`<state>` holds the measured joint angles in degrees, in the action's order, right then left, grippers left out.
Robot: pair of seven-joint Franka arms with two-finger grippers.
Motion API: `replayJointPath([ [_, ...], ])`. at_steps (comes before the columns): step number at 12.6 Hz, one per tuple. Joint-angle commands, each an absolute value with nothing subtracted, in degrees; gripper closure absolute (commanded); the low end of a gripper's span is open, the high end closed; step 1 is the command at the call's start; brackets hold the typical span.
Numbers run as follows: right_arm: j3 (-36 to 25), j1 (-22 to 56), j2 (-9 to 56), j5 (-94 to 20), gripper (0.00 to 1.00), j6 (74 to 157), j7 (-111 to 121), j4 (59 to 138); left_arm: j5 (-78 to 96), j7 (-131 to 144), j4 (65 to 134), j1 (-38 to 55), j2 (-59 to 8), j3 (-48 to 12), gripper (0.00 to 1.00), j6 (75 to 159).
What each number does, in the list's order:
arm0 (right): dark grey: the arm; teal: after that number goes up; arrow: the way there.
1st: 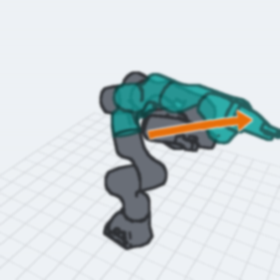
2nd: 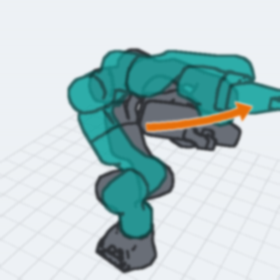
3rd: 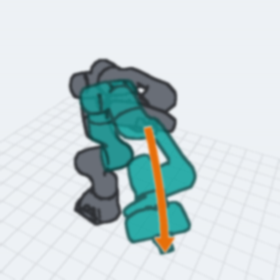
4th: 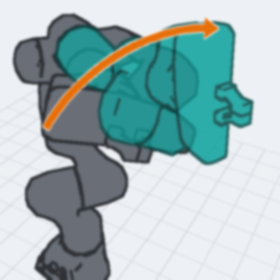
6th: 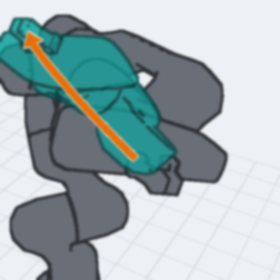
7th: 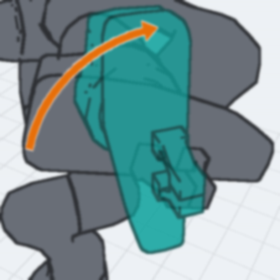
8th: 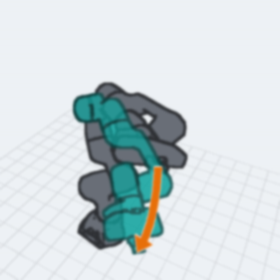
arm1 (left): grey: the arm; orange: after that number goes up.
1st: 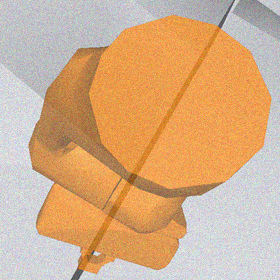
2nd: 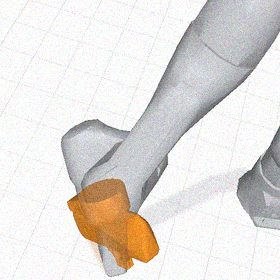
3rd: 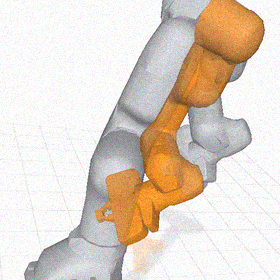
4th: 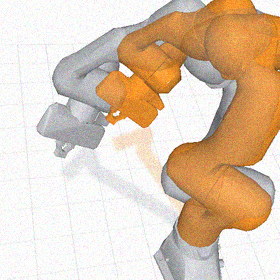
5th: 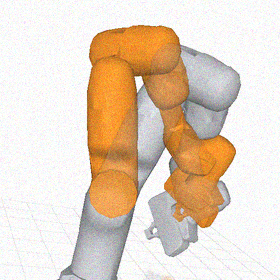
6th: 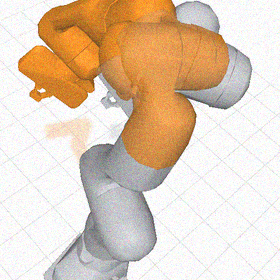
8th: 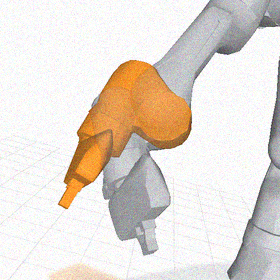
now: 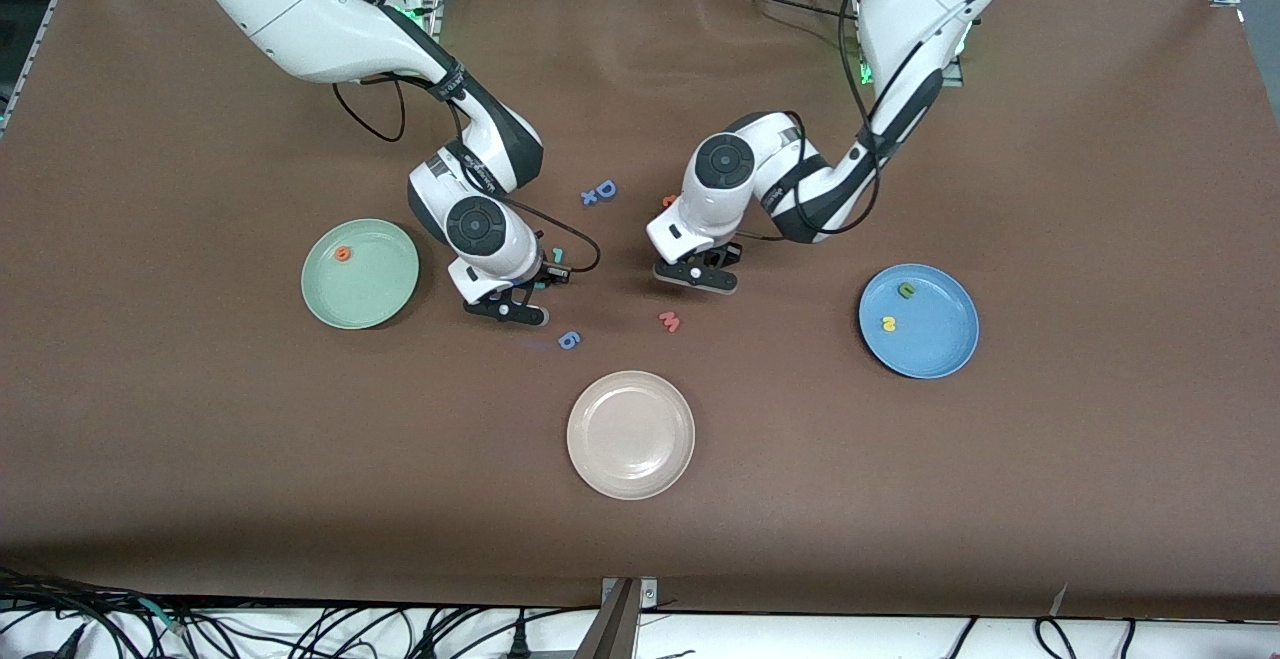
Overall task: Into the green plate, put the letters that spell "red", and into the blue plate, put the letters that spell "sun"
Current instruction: 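Carry the yellow u to the blue plate while the right gripper carries the teal letter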
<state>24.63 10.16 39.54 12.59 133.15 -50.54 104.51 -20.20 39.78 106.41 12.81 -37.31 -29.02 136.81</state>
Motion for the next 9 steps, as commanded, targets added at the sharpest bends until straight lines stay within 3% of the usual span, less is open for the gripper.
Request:
replayJointPath([
  [1,24.8,10.0,39.4,13.4,0.76,133.7,-51.5,105.2,-21.4,32.0,107.2,3.3,-34.1,-35.4,0.95,130.2],
  [6,24.7,9.5,37.8,13.4,0.76,132.3,-51.0,104.6,-21.4,7.5,107.1,-12.1,-30.9,-36.9,0.93,123.0],
  [9,23.9,8.4,35.1,13.4,0.76,125.4,-47.7,102.8,-21.4,-9.4,107.2,-20.2,-30.9,-36.8,0.93,122.6],
])
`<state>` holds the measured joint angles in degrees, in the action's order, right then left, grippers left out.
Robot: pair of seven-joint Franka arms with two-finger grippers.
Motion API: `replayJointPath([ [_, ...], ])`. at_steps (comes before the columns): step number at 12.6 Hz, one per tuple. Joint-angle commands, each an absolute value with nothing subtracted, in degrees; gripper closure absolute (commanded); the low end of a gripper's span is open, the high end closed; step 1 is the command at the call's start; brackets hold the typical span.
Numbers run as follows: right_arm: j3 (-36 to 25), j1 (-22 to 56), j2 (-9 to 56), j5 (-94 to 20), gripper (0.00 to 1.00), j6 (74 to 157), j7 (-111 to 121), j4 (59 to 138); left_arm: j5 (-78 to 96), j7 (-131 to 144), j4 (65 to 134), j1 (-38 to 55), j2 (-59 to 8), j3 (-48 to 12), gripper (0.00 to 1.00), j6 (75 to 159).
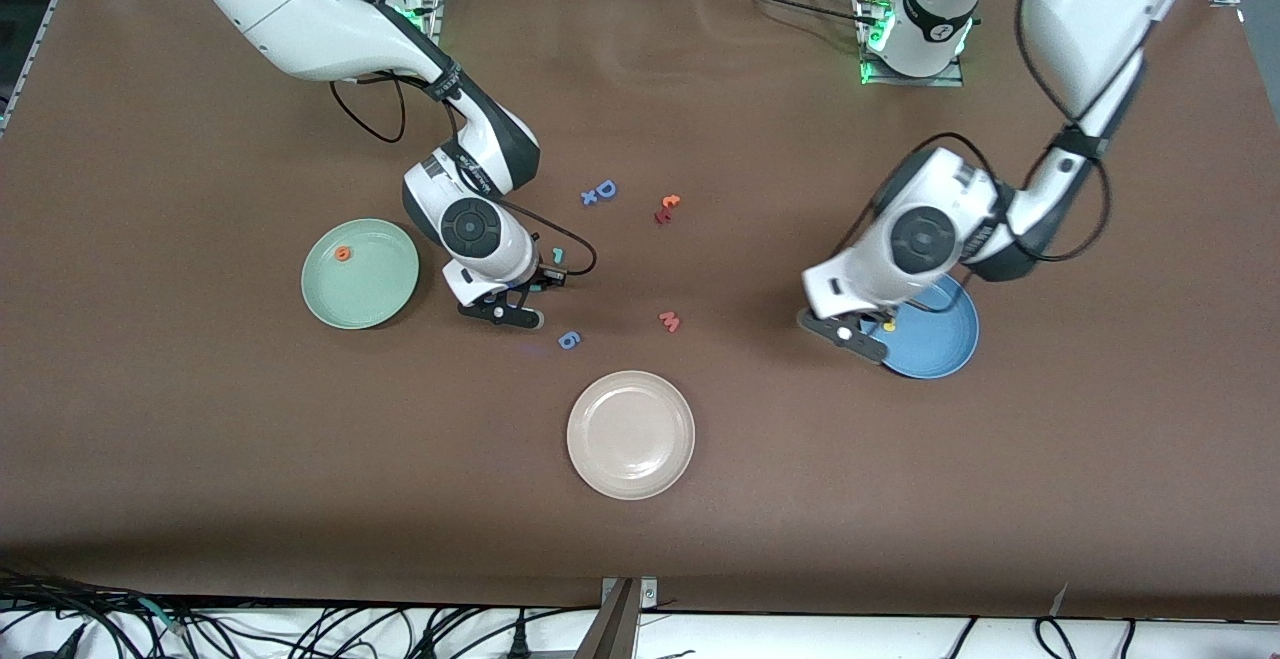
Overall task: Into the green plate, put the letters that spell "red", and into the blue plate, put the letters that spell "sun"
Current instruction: 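Carry the yellow u to the blue plate while the right gripper carries the teal letter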
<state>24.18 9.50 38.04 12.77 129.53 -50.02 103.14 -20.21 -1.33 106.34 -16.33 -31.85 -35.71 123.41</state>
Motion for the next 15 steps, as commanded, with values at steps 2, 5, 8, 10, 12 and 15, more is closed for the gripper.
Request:
replayJointPath([
  [2,23.7,5.6,33.1,13.1,0.76,121.3,-43.8,102.7,-22.3,-15.8,107.2,-23.5,-31.6,-36.6,0.92,122.8],
  [5,23.4,0.8,30.2,13.1,0.76,115.1,-37.0,103.1,-22.6,-23.4,107.2,-28.5,-35.3,-36.0,0.91,126.4],
  [8,21.2,-2.6,26.6,13.0,0.76,110.5,-30.2,104.9,-22.6,-26.1,107.3,-29.8,-38.4,-34.9,0.85,129.2],
  [10,20.0,-4.8,24.6,12.7,0.76,111.3,-26.2,108.3,-22.6,-26.2,107.3,-30.0,-38.3,-34.9,0.01,129.1],
  [12,20.0,-6.9,23.1,12.7,0.76,115.0,-24.8,113.0,-22.6,-26.5,107.3,-30.1,-37.7,-35.0,0.0,128.6],
  [15,18.6,-8.6,22.1,12.8,0.76,124.5,-24.3,121.4,-22.1,-26.6,107.3,-32.8,-32.7,-37.6,0.0,124.7],
])
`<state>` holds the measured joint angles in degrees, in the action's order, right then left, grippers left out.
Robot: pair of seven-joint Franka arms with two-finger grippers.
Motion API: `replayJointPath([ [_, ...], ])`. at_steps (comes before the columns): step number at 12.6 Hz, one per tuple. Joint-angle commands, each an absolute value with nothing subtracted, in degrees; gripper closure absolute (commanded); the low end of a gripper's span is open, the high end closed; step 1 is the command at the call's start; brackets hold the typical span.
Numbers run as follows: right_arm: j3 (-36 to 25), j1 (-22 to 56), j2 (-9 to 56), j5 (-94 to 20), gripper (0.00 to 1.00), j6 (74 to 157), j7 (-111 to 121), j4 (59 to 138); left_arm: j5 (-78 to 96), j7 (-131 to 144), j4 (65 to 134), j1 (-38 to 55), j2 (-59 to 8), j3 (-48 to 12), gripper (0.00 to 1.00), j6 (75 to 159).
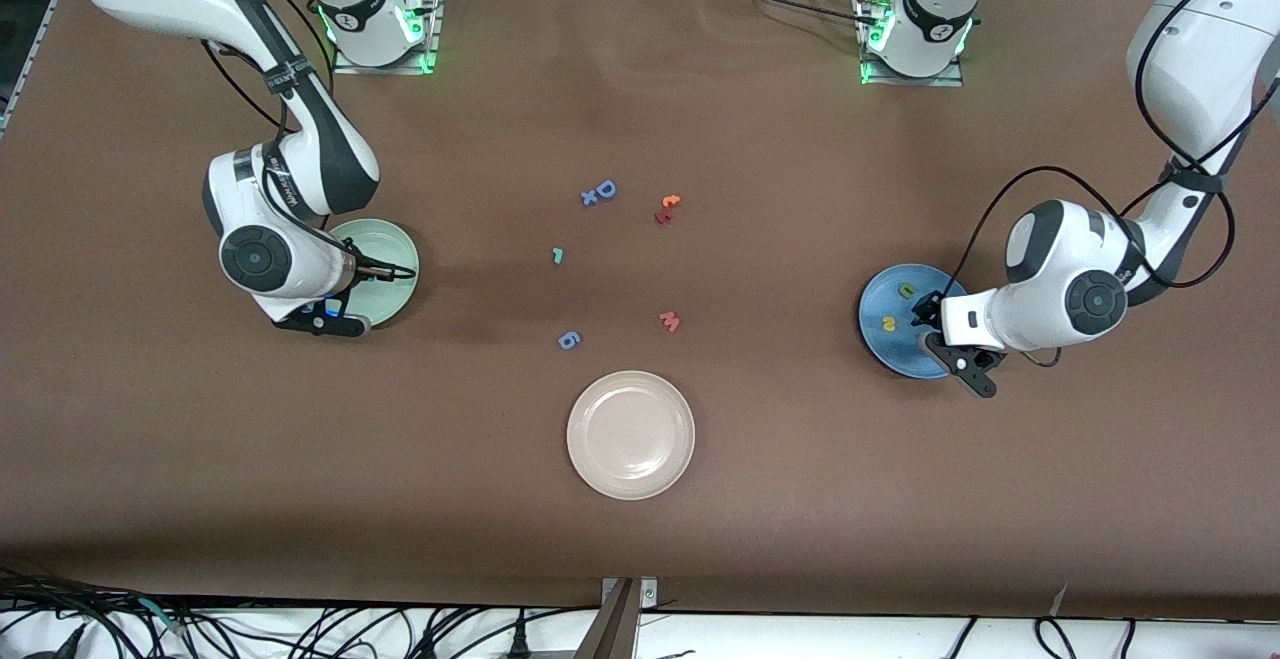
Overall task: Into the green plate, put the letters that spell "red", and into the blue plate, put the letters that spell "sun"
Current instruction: 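Release the teal letter on the green plate while the left gripper returns to rest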
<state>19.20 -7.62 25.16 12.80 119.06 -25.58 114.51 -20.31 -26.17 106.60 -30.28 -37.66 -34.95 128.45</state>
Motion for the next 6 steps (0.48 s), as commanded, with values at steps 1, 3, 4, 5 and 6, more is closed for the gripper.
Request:
replayJointPath([
  [1,17.8,-8.7,22.1,12.8,0.76,125.6,-23.0,122.2,-21.7,-26.5,107.2,-33.7,-30.8,-39.6,0.0,121.7],
  [3,16.0,-8.9,23.5,12.7,0.75,126.2,-21.4,122.2,-21.4,-26.5,107.1,-33.9,-24.8,-42.8,0.0,113.7],
  [4,15.1,-8.9,24.2,12.8,0.74,127.3,-20.5,122.3,-19.6,-26.4,106.8,-33.9,-21.0,-43.9,0.0,109.5],
  [5,14.3,-9.0,24.9,12.8,0.73,128.2,-19.6,122.3,-16.0,-26.0,104.7,-33.8,-17.8,-44.4,0.0,104.8],
  [6,14.2,-9.0,25.1,12.7,0.7,128.8,-19.6,122.3,-13.7,-25.4,102.0,-33.5,-16.0,-44.6,0.0,100.2],
])
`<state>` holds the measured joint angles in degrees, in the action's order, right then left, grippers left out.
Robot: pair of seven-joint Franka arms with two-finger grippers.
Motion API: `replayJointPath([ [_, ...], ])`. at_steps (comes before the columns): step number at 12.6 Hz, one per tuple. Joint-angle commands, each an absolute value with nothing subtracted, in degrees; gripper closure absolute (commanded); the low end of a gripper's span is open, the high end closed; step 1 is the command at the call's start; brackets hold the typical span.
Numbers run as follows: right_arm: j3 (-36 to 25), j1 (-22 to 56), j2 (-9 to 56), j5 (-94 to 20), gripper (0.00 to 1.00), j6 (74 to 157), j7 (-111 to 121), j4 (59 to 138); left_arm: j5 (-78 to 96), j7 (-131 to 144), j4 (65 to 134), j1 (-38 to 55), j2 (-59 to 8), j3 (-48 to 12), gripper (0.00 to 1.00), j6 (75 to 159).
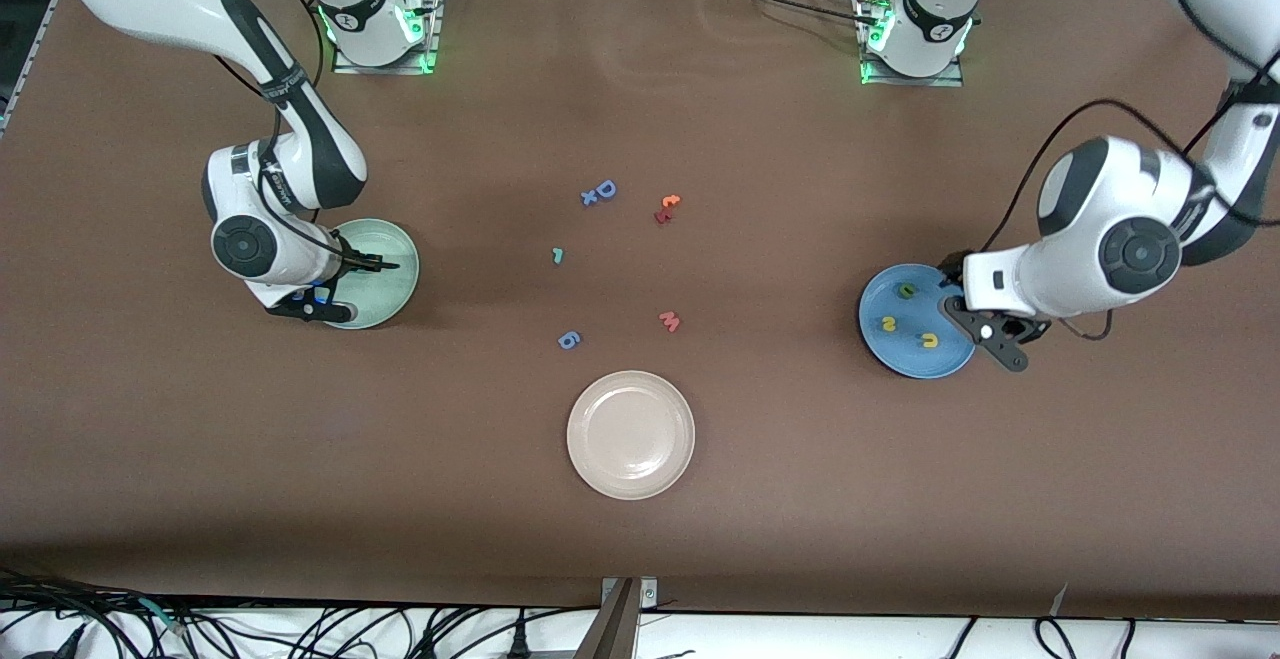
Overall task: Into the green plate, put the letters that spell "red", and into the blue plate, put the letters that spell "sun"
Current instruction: 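Release the teal letter on the green plate while the left gripper returns to rest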
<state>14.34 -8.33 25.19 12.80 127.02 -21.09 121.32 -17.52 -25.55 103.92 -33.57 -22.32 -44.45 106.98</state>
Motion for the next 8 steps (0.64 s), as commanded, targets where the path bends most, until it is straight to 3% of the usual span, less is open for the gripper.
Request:
replayJointPath([
  [1,14.2,-9.0,25.2,12.7,0.69,128.8,-19.7,122.3,-13.5,-25.4,98.0,-33.1,-15.3,-44.6,0.0,95.0],
  [4,14.3,-9.0,25.2,12.3,0.67,128.8,-19.9,122.3,-12.7,-25.3,86.9,-33.0,-15.4,-44.8,0.0,83.5],
  [6,14.3,-8.9,25.1,12.2,0.64,128.7,-20.0,122.4,-11.3,-24.8,83.8,-33.1,-13.1,-45.2,0.0,81.2],
  [7,14.3,-8.9,25.0,12.3,0.47,128.7,-20.0,122.2,-11.2,-24.8,83.1,-33.0,-12.4,-45.5,0.0,80.6],
  [8,14.3,-8.9,24.7,12.3,0.17,128.7,-20.0,121.7,-11.2,-24.8,82.0,-32.9,-12.1,-45.5,0.0,79.7],
])
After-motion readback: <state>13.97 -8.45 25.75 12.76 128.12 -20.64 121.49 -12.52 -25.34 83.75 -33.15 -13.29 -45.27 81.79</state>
